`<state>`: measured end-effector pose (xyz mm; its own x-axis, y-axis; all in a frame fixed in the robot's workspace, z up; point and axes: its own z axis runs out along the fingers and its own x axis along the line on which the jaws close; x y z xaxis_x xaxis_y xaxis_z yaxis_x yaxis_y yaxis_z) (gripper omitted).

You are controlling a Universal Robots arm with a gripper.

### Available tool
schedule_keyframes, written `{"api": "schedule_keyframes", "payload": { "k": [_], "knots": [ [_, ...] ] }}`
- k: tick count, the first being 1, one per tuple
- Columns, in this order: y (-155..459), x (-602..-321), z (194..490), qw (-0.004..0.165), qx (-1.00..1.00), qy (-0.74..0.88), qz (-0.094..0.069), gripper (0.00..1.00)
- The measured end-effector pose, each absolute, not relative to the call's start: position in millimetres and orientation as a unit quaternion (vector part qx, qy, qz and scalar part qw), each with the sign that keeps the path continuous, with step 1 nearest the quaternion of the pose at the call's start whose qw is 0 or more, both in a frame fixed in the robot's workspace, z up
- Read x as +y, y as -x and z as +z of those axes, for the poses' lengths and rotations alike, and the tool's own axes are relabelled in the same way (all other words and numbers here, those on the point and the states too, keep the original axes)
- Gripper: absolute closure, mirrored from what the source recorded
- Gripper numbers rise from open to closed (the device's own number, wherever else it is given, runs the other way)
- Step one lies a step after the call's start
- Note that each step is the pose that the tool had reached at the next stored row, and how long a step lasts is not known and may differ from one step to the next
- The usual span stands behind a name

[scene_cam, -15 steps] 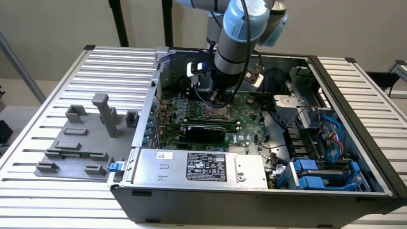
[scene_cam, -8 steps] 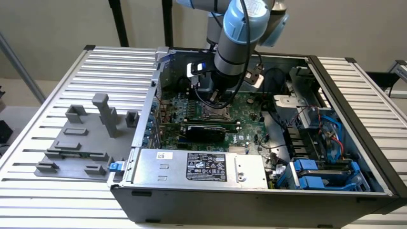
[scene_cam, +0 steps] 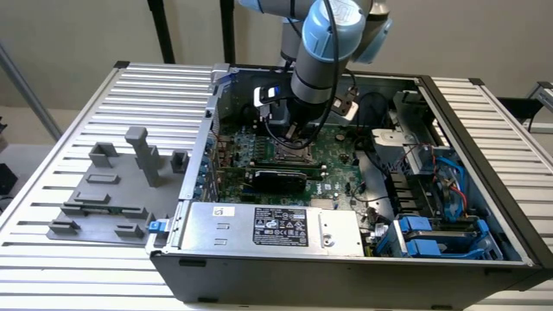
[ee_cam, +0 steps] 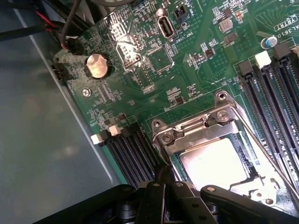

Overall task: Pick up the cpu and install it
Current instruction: 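Install the first cpu locking lever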

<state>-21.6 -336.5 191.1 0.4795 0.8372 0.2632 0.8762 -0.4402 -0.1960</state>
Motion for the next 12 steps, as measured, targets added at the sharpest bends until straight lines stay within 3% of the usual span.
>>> {"api": "schedule_keyframes", "payload": {
  "k": [12],
  "knots": [
    [22,-337,201,0.159,-0.507,0.844,-0.068,0.89]
  ]
}}
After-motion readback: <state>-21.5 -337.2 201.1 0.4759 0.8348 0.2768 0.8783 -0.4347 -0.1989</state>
